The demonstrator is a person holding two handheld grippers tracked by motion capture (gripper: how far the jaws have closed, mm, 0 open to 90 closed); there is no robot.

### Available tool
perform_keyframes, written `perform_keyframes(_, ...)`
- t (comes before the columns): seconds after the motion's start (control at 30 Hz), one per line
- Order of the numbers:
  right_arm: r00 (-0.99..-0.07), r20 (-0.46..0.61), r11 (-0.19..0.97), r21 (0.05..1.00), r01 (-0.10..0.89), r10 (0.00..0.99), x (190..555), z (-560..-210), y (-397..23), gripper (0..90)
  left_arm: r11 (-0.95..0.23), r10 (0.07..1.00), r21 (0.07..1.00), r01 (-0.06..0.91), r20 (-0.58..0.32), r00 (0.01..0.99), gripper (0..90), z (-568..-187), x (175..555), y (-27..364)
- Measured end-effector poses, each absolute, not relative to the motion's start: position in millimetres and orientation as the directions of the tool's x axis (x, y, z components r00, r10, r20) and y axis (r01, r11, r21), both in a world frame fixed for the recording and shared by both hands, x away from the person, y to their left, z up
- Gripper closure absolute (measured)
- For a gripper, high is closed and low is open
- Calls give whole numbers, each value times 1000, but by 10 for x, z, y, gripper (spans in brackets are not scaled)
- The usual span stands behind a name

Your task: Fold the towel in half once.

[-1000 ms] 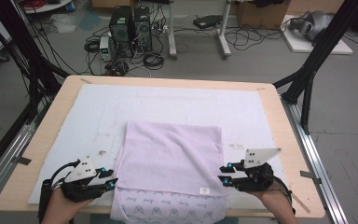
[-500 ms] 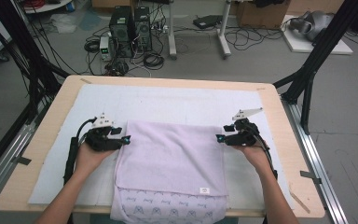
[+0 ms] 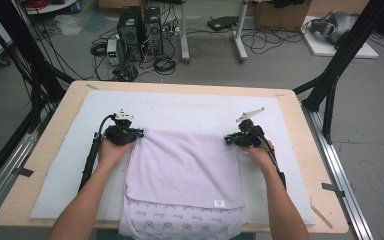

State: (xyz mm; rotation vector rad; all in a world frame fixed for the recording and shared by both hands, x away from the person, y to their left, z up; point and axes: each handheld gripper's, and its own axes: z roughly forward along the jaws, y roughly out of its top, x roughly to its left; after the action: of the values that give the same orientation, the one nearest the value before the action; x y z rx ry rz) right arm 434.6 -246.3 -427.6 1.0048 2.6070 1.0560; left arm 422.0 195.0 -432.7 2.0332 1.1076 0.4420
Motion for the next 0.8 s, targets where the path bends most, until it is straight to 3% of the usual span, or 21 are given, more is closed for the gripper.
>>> perform_keyframes(0.17,-748,-21,548,694,467,664,4497,-3791,-2401,839,-322,851,805,498,15,525,876,-3861,4365,1989)
perform_keyframes(0.4,-709,-168,530,782,326,685,4700,-2692,-2400,837,-306,866,888,344,110,487,873,-2707,4597,2109)
perform_keyframes(0.43,-701,-173,525,787,324,692,4725,-2562,-2394,822,-305,869,891,338,115,481,856,-2621,4624,2108)
perform_keyframes(0.47,-700,-175,522,791,318,692,4753,-2478,-2396,775,-308,876,888,341,125,465,785,-2591,4645,2102)
perform_keyframes(0.53,-684,-131,487,796,358,717,4853,-2485,-2399,548,-304,886,875,377,115,449,556,-2662,4675,2101)
perform_keyframes(0.63,-681,-12,440,772,459,732,4947,-2770,-2442,449,-322,879,848,420,103,465,500,-2931,4651,2139)
perform_keyframes(0.8,-680,31,450,728,517,732,4846,-3324,-2489,425,-308,878,827,471,56,476,476,-3361,4499,2263)
